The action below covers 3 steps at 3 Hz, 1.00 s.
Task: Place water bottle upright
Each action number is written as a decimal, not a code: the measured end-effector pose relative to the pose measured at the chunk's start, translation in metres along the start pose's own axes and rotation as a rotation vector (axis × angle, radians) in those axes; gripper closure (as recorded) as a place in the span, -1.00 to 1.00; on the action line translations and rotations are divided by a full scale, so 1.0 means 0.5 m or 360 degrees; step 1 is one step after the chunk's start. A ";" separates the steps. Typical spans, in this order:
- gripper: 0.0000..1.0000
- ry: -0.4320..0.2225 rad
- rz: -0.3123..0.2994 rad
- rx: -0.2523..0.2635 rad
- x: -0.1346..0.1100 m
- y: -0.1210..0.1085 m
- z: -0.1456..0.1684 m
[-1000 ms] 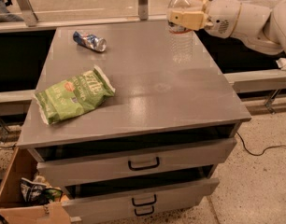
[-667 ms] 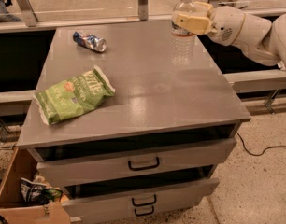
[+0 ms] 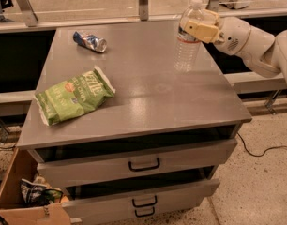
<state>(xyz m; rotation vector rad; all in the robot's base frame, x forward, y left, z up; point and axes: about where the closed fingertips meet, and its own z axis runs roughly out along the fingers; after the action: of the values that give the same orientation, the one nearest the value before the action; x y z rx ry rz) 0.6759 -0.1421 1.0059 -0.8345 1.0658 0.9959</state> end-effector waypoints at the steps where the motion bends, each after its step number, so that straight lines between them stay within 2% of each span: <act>1: 1.00 -0.0044 0.0021 -0.0026 0.007 0.005 -0.010; 2: 0.67 -0.0040 0.0040 -0.0083 0.016 0.012 -0.011; 3: 0.21 -0.0026 0.0061 -0.0158 0.029 0.023 -0.007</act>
Offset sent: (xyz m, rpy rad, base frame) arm -0.0094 -0.0065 -0.0181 0.0137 0.0069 0.1031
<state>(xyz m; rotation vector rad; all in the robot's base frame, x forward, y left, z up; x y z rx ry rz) 0.6664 -0.1381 0.9900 -0.8877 1.0281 1.0930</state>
